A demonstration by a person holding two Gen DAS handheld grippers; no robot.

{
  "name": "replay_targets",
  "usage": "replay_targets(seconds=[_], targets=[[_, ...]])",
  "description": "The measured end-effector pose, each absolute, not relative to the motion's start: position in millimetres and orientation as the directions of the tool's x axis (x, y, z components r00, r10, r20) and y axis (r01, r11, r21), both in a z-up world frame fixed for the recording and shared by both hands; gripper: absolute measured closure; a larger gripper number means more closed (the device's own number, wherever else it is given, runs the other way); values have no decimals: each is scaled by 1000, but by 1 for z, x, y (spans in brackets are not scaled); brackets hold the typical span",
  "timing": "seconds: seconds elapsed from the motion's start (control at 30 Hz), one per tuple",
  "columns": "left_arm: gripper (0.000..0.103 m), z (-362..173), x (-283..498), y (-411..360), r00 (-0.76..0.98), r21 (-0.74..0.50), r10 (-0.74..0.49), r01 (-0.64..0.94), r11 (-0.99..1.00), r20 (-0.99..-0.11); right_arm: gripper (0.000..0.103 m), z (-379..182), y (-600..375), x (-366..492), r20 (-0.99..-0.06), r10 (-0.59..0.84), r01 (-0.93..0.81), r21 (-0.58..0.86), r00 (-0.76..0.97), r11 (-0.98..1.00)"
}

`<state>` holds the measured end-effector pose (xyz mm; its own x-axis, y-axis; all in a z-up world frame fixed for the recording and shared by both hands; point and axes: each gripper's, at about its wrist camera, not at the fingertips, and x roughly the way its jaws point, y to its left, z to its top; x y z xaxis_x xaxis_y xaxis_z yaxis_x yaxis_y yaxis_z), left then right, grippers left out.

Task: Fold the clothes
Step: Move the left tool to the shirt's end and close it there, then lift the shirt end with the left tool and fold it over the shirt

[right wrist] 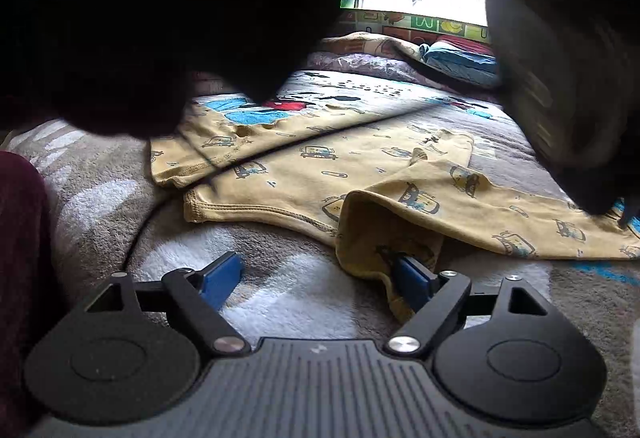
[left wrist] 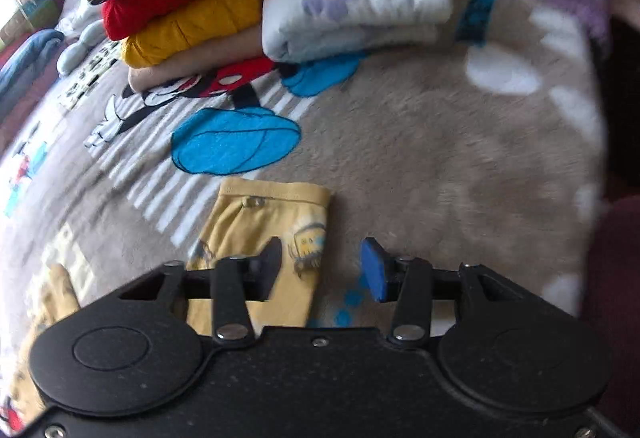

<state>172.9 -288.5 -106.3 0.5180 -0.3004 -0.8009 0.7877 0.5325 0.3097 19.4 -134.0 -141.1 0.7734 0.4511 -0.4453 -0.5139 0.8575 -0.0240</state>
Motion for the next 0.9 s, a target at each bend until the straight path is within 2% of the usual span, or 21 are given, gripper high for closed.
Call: replay_targets(seconds=[0.03, 0.07, 0.1, 0.17, 0.23, 0.3, 0.4, 0.7, 0.9], targets=[[86, -109, 176, -289, 532, 317, -293, 774, 547, -794, 20, -141, -134, 19, -445, 453, -515, -23, 772, 857], [97, -107, 180, -284, 537, 304, -299, 763, 570, -788, 20, -141, -135, 19, -445, 455, -517, -21, 771, 856], [100, -104, 184, -278, 541, 287, -307, 752, 594, -783, 20, -141, -135, 19, -445, 457, -519, -20, 770, 855], [101, -95, 192, -264, 553, 247, -327, 723, 645, -766, 20, -141, -135, 19, -444, 459, -522, -22, 770, 853], [101, -72, 201, -233, 559, 148, -380, 682, 716, -737, 20, -141, -134, 19, -445, 457, -522, -29, 770, 852], [101, -45, 210, -195, 574, 25, -438, 625, 780, -692, 19, -141, -135, 19, -445, 459, -523, -26, 769, 852], [101, -6, 210, -134, 643, -92, -478, 538, 838, -598, 19, -141, -134, 20, -446, 460, -525, -27, 768, 851], [101, 43, 170, 31, 847, -336, -399, 283, 898, -352, 19, -137, -132, 19, -458, 460, -522, -11, 761, 853], [101, 35, 148, 83, 898, -368, -305, 180, 912, -317, 19, -133, -133, 17, -475, 470, -531, 8, 744, 848]])
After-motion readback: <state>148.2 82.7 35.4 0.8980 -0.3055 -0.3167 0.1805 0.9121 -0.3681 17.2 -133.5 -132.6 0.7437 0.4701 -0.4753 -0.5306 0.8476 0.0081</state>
